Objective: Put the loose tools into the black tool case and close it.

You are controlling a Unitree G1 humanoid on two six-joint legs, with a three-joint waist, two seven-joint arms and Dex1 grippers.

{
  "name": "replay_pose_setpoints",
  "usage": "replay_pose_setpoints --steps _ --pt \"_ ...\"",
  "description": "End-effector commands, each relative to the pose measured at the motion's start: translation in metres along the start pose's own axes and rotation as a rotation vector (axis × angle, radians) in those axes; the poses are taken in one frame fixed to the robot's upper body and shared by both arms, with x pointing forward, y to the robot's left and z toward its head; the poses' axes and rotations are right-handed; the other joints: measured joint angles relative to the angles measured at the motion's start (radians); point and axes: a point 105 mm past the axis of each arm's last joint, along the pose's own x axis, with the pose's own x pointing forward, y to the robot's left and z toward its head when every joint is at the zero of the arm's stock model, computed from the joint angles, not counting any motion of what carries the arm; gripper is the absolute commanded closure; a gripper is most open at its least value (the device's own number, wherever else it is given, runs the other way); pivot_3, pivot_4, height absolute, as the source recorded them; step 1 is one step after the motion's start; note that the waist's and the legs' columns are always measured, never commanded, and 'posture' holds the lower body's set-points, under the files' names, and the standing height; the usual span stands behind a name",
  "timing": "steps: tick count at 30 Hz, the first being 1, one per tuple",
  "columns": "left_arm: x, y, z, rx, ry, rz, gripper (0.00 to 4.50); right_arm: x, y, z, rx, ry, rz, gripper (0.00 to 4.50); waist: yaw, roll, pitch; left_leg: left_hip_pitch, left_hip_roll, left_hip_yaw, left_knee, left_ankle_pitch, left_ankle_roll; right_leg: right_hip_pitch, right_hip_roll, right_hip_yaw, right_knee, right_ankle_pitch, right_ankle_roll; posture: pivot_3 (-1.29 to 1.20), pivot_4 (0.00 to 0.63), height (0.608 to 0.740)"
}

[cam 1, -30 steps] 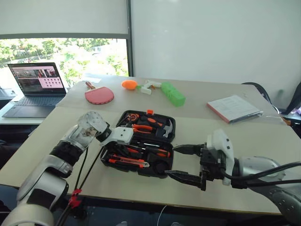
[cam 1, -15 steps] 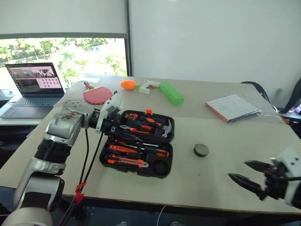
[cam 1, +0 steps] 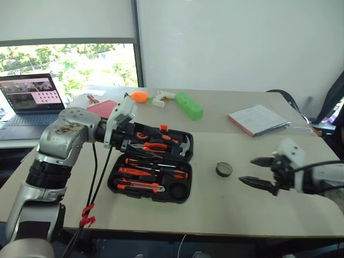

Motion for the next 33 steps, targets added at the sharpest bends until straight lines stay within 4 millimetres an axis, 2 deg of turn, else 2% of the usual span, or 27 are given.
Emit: replay_pose_setpoints --steps 1,2,5,9,10,13,16,18,20,22,25,29,31,33 --pt "-0.008 -0.002 0.005 0.037 0.010 0.037 0.03 0.020 -0.014 -0.007 -0.041 0.057 -0.003 0.00 0.010 0.000 0.000 -0.001 0.000 0.000 0.000 0.000 0.000 0.000 0.000 -0.001 0.000 0.000 0.000 0.00 0.150 0.738" --pt "-0.008 -0.003 0.004 0.038 0.016 0.043 0.03 0.025 -0.016 -0.007 -0.041 0.062 0.001 0.00 0.012 0.001 0.000 -0.001 0.000 0.000 0.000 0.000 0.000 0.000 0.000 -0.001 0.000 0.000 0.000 0.00 0.150 0.738" --pt "-0.010 -0.003 0.001 0.038 0.029 0.060 0.00 0.036 -0.018 -0.011 -0.034 0.077 0.020 0.68 0.017 0.001 0.000 -0.004 -0.001 0.000 0.001 0.000 0.000 -0.003 -0.001 -0.001 0.000 0.000 0.001 0.00 0.150 0.738" --pt "-0.012 -0.002 0.000 0.040 0.037 0.080 0.00 0.049 -0.011 -0.017 -0.043 0.084 0.066 2.01 0.018 0.001 0.000 -0.005 -0.002 0.000 0.001 0.000 0.000 -0.003 -0.002 -0.001 0.000 0.000 0.001 0.00 0.150 0.738" --pt "-0.013 -0.001 0.000 0.041 0.038 0.085 0.00 0.051 -0.010 -0.018 -0.044 0.085 0.068 2.46 0.017 0.001 0.000 -0.005 -0.002 0.000 0.001 0.000 0.000 -0.003 -0.002 -0.001 0.000 0.000 0.001 0.00 0.150 0.738" --pt "-0.014 -0.001 -0.001 0.040 0.042 0.090 0.00 0.053 -0.012 -0.017 -0.053 0.079 0.056 3.51 0.013 0.001 0.000 -0.004 -0.002 0.000 0.001 0.000 0.000 -0.003 -0.002 -0.001 0.001 0.000 0.001 0.00 0.150 0.738" --pt "-0.014 -0.002 -0.005 0.043 0.055 0.088 0.00 0.050 -0.010 -0.011 -0.050 0.049 0.055 4.35 0.012 0.001 0.000 -0.004 -0.002 0.000 0.001 0.000 0.000 -0.002 -0.002 -0.001 0.002 0.000 0.001 0.00 0.150 0.738" --pt "-0.015 -0.002 -0.006 0.042 0.057 0.088 0.00 0.047 -0.006 -0.006 -0.060 0.035 0.070 4.43 0.012 0.001 0.001 -0.004 -0.002 0.000 0.001 0.000 0.000 -0.002 -0.002 -0.001 0.002 0.000 0.001 0.00 0.150 0.738" --pt "-0.016 -0.002 -0.011 0.039 0.078 0.088 0.00 0.042 0.007 0.014 -0.110 -0.039 0.131 4.43 0.011 0.001 0.001 -0.004 -0.002 0.000 0.001 0.000 0.000 -0.002 -0.002 -0.001 0.002 0.000 0.001 0.00 0.150 0.738" --pt "-0.020 -0.004 -0.020 0.038 0.120 0.085 0.00 0.037 0.035 0.042 -0.171 -0.130 0.250 4.43 0.009 0.002 0.001 -0.004 -0.002 0.000 0.001 0.000 0.000 -0.003 -0.002 -0.001 0.002 0.000 0.001 0.00 0.150 0.738" --pt "-0.024 -0.008 -0.030 0.040 0.166 0.074 0.00 0.036 0.073 0.068 -0.242 -0.186 0.394 4.43 0.006 0.002 0.001 -0.003 0.000 -0.001 0.001 0.000 0.000 -0.003 -0.001 -0.001 0.002 0.000 0.001 0.00 0.150 0.738" --pt "-0.025 -0.016 -0.032 0.038 0.189 0.040 0.00 0.052 0.121 0.078 -0.342 -0.175 0.552 4.43 0.011 0.002 0.002 -0.003 0.000 -0.001 0.001 0.000 0.000 -0.002 0.000 -0.002 0.002 0.000 0.000 0.00 0.150 0.738" --pt "-0.025 -0.020 -0.030 0.035 0.191 0.023 0.00 0.063 0.130 0.076 -0.359 -0.158 0.575 4.43 0.013 0.002 0.002 -0.003 0.000 0.000 0.002 0.000 0.000 -0.002 0.000 -0.002 0.002 0.000 0.000 0.00 0.150 0.738" --pt "-0.023 -0.021 -0.028 0.036 0.192 0.019 0.00 0.070 0.130 0.075 -0.355 -0.147 0.565 4.43 0.018 0.002 0.002 -0.004 0.000 0.000 0.002 0.000 0.000 -0.002 -0.001 -0.002 0.002 0.000 0.000 0.00 0.150 0.738"
